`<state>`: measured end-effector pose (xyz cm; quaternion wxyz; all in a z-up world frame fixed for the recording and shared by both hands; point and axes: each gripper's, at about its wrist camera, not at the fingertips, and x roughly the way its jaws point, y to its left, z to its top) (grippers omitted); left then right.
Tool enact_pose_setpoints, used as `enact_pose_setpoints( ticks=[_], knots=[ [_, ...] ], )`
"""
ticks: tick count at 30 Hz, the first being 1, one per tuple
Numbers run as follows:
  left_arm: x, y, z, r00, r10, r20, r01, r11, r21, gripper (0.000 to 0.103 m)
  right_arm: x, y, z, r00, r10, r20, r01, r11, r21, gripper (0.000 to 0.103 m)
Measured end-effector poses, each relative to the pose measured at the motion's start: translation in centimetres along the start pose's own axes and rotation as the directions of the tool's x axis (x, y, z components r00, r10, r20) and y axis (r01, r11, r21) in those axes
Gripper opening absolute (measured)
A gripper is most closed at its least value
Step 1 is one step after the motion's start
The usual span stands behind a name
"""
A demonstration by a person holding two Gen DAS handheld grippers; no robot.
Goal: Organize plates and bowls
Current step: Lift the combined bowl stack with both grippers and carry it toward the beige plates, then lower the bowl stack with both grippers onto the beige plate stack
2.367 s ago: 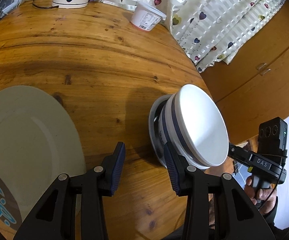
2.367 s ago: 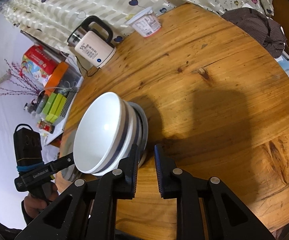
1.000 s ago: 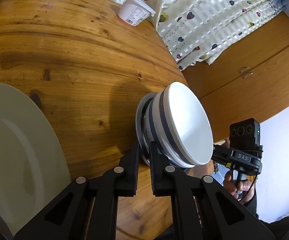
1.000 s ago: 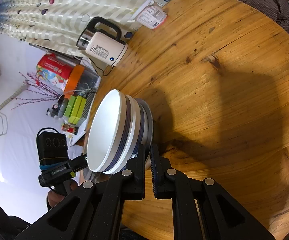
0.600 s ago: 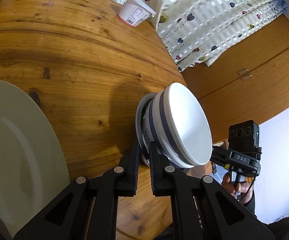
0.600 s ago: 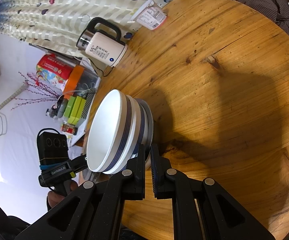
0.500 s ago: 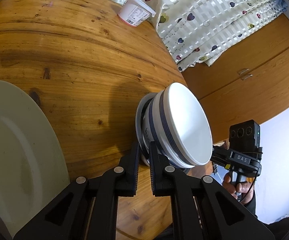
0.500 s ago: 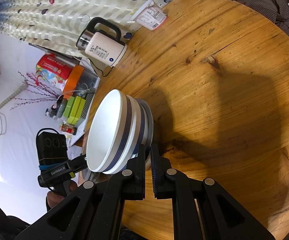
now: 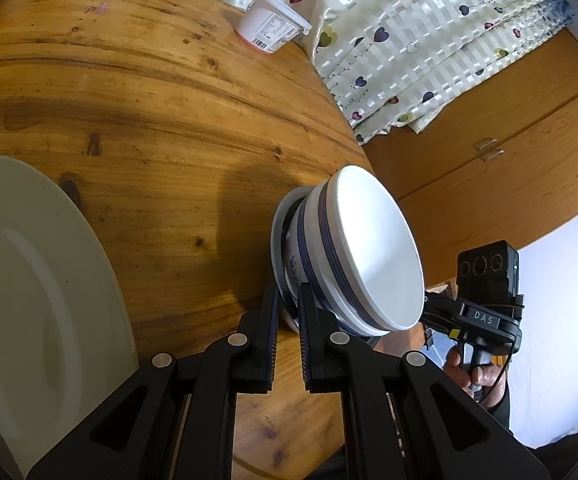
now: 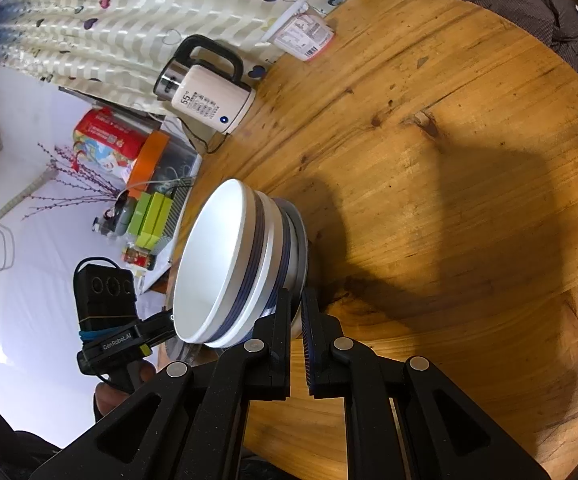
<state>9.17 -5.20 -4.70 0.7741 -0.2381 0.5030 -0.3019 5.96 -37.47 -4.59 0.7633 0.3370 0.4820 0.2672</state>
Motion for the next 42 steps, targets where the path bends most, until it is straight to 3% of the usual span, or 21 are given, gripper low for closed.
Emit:
enact_pose_setpoints(
  ticks=[14,42],
  knots=[
    [0.2,1.3,0.5,0.998,-0.06,-0.009,0.059,0.994,-0.092,0.008,0.1,0.1,-0.1,1.0,0.011,-0.006,-0.011,1.0,-0.013,0.008],
    [-2.3,0.3,0.4,0.998,-0.033,0.051,0.035,0.999,-0.035,0.007,0.2,2.2,0.7,1.0,0.024,0.001,-0.023,0.998,-0.053,0.008]
  ],
)
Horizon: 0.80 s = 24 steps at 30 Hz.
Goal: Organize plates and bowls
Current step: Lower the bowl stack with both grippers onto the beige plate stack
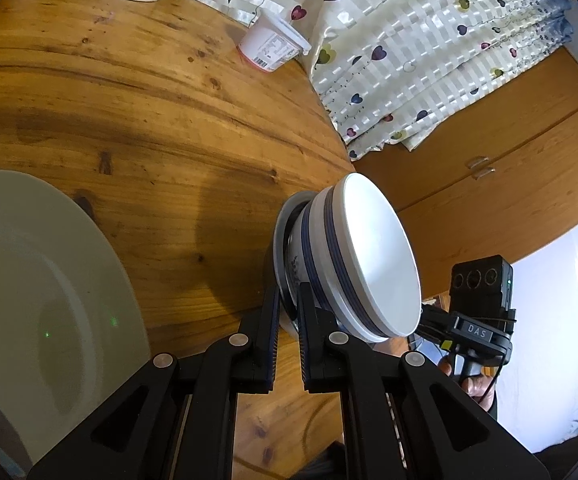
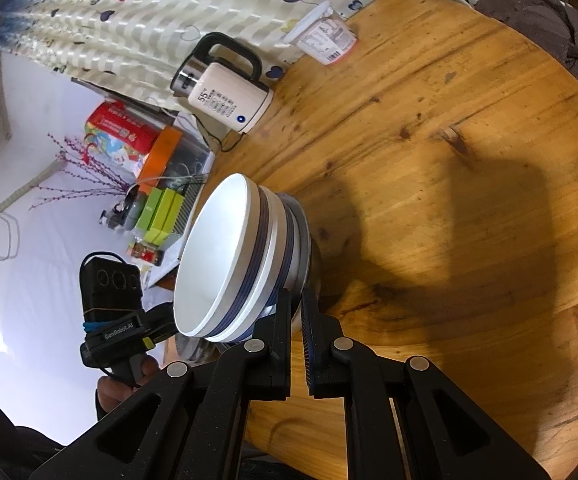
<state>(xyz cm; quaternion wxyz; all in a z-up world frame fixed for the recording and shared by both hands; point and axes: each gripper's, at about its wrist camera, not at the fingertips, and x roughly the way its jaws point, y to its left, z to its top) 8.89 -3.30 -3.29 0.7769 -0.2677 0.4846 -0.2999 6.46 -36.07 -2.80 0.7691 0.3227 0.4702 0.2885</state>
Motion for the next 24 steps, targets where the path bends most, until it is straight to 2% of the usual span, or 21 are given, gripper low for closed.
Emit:
enact_pose_setpoints(
  ticks=[12,24],
  knots=[
    [-3.5,0.5,-0.1,0.998,0.031,0.063,-0.03,0.999,-0.013,0.007,1.9,2.8,0.8,0.999,0.032,-0.028,-0.034,0.998,-0.052,0.008],
    [-8.2,2.6,-0.9,0.988,0.078,0.136,-0.071,0.996,-0.059,0.007,5.6,6.3,1.2,0.993,0.065,-0.097,-0.075,0.992,-0.104,0.008]
  ],
)
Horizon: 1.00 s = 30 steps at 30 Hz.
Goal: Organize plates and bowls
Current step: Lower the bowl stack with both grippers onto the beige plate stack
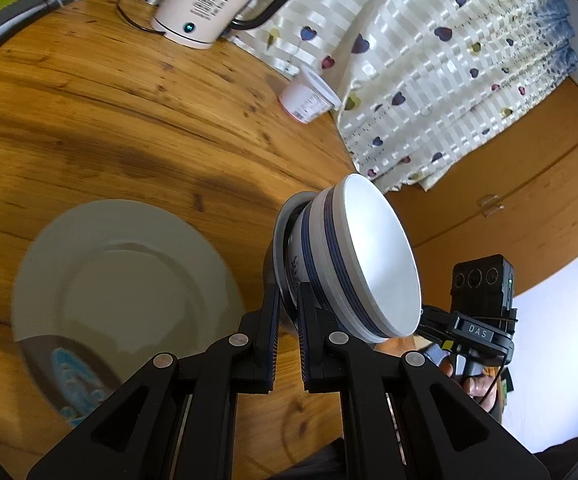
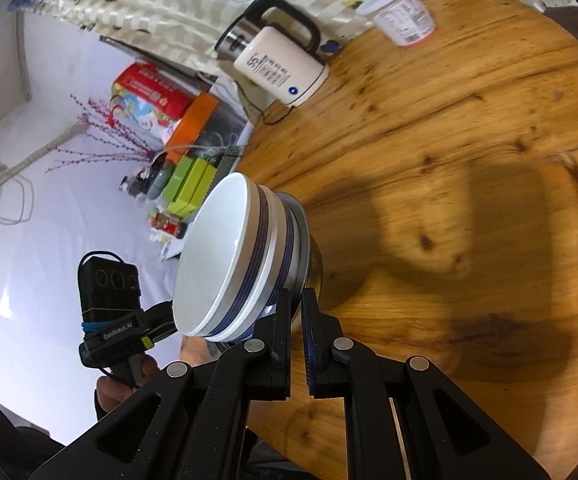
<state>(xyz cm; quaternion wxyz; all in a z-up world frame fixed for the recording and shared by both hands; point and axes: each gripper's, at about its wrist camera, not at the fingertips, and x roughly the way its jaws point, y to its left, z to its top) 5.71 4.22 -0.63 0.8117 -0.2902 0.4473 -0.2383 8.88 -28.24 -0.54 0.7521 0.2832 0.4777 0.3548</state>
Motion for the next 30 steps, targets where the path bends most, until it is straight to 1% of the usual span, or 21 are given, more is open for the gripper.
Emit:
enact_pose_setpoints(
  ticks=[6,15,21,30],
  knots=[
    [-2.2,1.5,-0.2,0.999,0.025,0.038,-0.024,0.999,-0.028,0.007,2.0,1.5,0.3,0.999,0.019,-0.039,-0.02,0.999,-0.029,0.008],
    [-5.3,3.7,-1.4,0.994,0.071,0.08,-0.065,0.995,-0.072,0.007,5.4,3.6,0.1,0.994,0.039,-0.098,-0.044,0.997,-0.057,0.008],
    [-6.6,5.2,-2.1,0.991,0.097,0.097,-0.087,0.991,-0.106,0.007,7.6,4.7,0.2,0.989,0.046,-0.137,-0.056,0.996,-0.071,0.008],
    [-7.3,6.8,-2.6,0.988,0.118,0.103,-0.102,0.985,-0.142,0.007,9.8,5.5,0.4,0.983,0.042,-0.177,-0.057,0.995,-0.078,0.008]
  ],
)
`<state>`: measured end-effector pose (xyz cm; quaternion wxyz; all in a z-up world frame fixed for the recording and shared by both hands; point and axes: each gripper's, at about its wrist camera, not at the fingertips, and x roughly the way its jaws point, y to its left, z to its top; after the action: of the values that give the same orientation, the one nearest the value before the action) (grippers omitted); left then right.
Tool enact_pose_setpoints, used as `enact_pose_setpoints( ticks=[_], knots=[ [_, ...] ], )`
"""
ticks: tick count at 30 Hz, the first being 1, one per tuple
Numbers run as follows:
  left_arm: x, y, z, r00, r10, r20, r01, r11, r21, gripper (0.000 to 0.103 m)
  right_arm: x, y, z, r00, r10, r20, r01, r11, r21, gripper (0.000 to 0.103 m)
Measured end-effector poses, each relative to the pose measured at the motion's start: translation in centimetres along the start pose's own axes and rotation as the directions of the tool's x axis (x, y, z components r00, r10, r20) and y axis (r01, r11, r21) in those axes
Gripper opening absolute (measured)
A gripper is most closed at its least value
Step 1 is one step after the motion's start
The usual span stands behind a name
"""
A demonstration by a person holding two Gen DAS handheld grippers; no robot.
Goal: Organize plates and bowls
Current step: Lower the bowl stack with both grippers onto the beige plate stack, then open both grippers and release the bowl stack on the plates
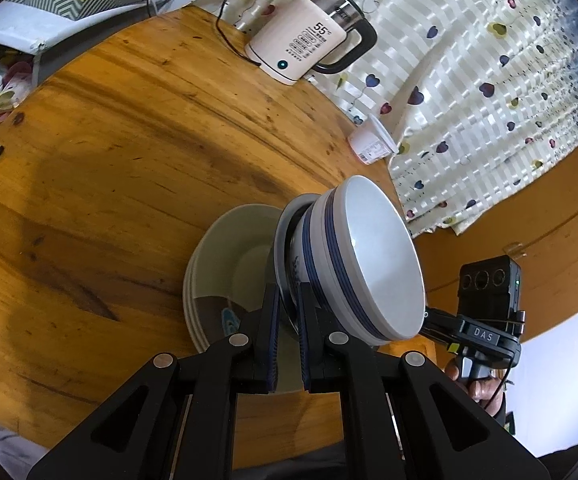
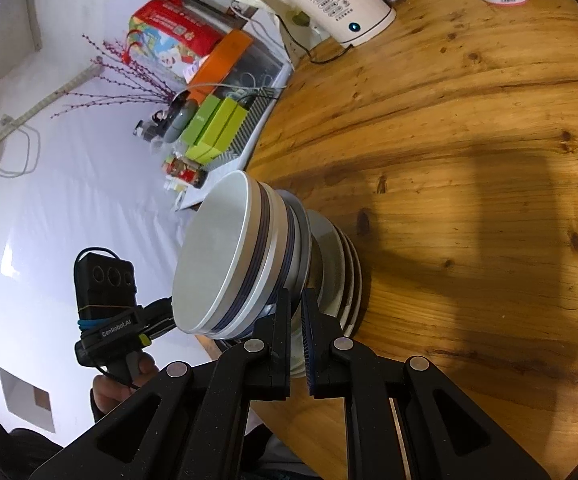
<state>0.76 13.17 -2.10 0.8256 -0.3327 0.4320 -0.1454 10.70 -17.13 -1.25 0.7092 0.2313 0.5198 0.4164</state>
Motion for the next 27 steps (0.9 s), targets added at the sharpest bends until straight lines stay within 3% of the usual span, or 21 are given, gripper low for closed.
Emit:
enact_pose_setpoints(
  ticks=[27],
  knots=[
    [-0.3,1.2,-0.7,0.999,0.033,0.011,-0.032,0.998,-0.055,0.007,1.6,0.8,0.1,0.998,-0.051,-0.045,0.049,0.998,-0.036,0.008]
  ],
)
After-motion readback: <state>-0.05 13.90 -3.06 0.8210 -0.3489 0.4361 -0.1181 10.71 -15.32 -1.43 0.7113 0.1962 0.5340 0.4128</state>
